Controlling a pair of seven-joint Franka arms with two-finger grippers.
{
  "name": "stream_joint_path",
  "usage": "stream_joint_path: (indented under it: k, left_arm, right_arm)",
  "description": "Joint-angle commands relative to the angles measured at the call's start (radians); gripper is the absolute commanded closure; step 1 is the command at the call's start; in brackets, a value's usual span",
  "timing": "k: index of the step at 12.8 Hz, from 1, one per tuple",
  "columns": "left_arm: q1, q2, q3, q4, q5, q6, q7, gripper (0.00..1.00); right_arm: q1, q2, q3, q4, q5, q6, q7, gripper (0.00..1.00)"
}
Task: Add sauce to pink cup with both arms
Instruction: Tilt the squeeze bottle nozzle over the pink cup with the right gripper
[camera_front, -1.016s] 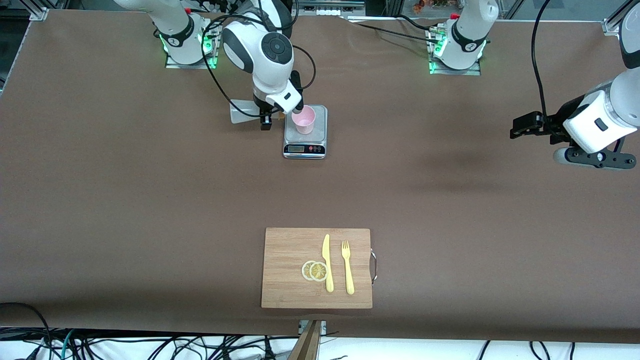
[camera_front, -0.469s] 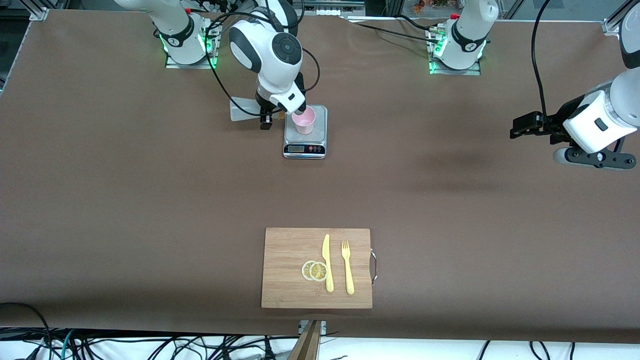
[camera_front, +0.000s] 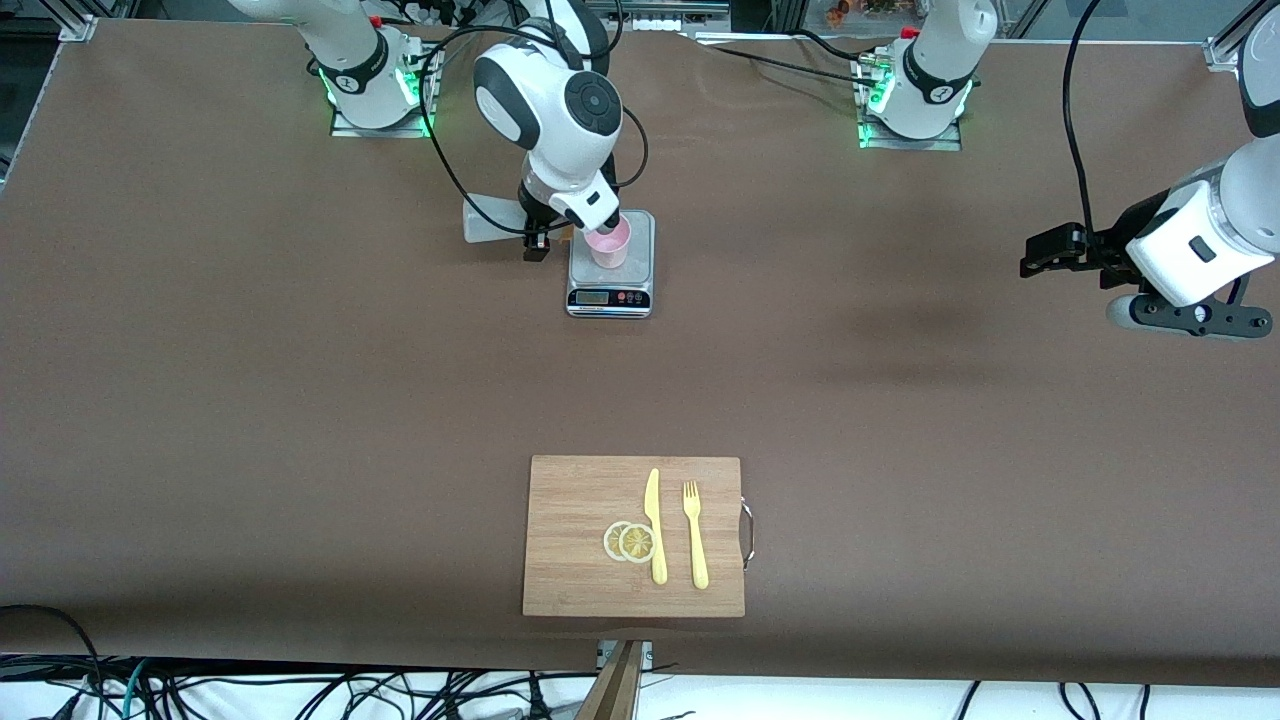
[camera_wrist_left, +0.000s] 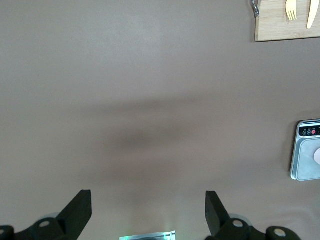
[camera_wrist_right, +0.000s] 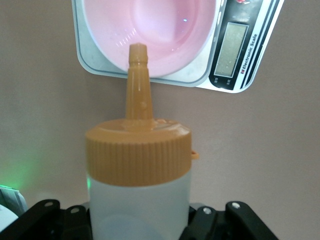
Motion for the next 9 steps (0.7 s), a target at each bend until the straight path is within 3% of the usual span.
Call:
stream_joint_path:
  k: [1,9]
  left_arm:
    - [0.002,0.014,-0.003,0.032,0.005,-0.015,0.017,0.00]
    - [0.002,0.014,-0.002,0.032,0.005,-0.015,0.017,0.00]
  right_arm:
    - [0.018,0.024,-0.003,0.060,-0.021,-0.067,0.022,0.87]
    - [0.024,0.024,-0.014,0.072,-0.013,-0.082,0.038,0.84]
